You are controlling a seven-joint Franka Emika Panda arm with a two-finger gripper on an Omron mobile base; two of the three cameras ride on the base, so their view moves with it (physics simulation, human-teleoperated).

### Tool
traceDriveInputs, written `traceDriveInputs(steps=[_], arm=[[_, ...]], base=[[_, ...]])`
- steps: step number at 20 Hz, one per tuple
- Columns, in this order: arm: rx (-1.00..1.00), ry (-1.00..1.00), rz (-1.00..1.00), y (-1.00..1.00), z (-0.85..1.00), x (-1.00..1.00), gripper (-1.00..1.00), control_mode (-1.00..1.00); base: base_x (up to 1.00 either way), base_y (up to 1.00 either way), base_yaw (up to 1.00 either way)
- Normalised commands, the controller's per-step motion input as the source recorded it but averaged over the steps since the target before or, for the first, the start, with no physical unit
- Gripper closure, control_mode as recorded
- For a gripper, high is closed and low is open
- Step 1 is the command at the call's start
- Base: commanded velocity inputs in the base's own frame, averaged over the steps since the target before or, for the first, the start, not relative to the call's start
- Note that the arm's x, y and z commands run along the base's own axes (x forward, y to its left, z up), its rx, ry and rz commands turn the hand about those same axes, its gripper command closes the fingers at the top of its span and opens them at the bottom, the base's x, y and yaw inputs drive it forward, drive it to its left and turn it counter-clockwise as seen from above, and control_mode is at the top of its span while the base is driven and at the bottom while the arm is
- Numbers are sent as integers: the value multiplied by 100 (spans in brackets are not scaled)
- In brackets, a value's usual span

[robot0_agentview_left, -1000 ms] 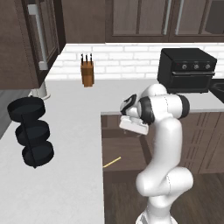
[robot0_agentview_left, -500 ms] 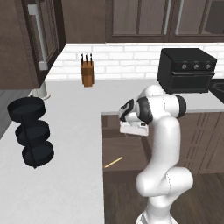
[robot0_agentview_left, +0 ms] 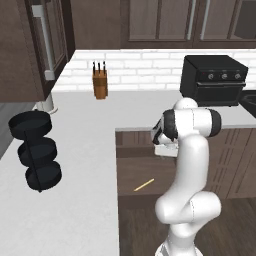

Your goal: Take a straw from the drawer in front and place it inside the glass cup on the dining counter.

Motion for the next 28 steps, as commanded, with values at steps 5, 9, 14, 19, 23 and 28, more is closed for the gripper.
traceDriveInputs(steps=[5,9,14,19,23,28], arm=[[-1,-2,-15,-100,0,-25,-100,-100],[0,-7,-10,-67,30,-14,-100,-100],[0,-9,-8,59,39,-37,-100,-100],[-4,-5,-12,96,23,-26,-100,-100],[-4,0,-14,64,5,-2,-100,-100],[-6,1,-10,13,-3,0,-100,-100]], base=[[0,0,0],[0,0,0],[0,0,0],[0,0,0],[0,0,0],[0,0,0]])
